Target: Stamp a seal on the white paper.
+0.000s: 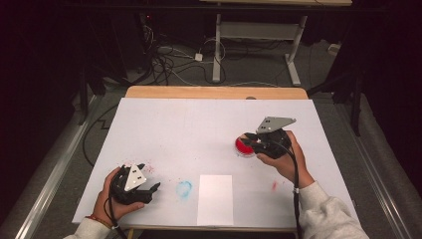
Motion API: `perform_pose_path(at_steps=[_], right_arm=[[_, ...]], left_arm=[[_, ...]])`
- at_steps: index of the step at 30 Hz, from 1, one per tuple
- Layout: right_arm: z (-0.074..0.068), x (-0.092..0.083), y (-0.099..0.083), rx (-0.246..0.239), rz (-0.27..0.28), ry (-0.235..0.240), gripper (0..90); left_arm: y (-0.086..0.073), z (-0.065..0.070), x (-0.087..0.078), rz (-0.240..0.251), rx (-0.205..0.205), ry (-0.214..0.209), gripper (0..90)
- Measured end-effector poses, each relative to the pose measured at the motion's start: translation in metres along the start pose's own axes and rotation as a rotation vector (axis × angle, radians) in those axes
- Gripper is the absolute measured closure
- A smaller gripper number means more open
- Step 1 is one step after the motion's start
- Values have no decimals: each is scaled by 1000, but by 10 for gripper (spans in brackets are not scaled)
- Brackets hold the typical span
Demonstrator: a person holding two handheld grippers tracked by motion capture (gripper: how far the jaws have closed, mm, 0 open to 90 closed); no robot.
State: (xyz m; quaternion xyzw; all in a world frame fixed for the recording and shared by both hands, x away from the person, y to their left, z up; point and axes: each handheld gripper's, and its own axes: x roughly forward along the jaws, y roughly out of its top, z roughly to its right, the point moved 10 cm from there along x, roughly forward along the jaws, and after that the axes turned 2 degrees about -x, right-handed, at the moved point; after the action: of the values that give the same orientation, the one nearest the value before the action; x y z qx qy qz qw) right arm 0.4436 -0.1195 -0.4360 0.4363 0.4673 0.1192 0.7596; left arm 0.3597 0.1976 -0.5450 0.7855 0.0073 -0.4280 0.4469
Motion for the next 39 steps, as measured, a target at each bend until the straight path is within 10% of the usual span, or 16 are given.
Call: perform_pose_path(at_steps=[39], right_arm=[[-106, 8, -22, -182, -26, 188, 762]], left_arm=[[-1, 0, 3, -15, 1, -2, 197]])
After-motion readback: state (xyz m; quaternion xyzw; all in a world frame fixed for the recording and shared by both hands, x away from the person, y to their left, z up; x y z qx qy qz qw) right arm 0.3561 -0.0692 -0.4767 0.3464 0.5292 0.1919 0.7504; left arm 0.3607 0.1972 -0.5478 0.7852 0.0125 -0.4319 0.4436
